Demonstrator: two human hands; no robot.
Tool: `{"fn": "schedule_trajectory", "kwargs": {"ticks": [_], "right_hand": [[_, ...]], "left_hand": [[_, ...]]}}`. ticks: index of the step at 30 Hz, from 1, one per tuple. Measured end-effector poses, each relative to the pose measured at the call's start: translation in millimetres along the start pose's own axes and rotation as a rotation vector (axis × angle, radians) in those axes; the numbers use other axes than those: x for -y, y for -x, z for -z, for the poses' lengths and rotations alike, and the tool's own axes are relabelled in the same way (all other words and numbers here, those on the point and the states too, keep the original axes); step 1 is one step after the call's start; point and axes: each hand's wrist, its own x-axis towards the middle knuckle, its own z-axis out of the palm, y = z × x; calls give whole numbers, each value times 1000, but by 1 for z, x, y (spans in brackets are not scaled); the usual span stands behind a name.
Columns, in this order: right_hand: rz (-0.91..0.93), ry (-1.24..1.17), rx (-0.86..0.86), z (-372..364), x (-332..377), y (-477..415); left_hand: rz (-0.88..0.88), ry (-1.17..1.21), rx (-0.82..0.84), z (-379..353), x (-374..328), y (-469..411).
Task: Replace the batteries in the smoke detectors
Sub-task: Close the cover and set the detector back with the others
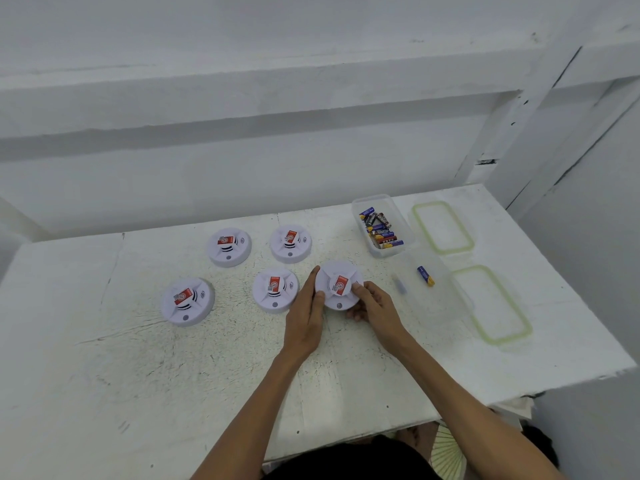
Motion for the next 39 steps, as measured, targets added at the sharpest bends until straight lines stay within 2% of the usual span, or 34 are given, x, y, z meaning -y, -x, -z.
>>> {"fn": "schedule_trajectory", "kwargs": {"ticks": [39], "right_hand": [[-18, -7, 18, 1, -2, -2]], "left_hand": [[-26, 7, -12, 1, 0, 1]]}}
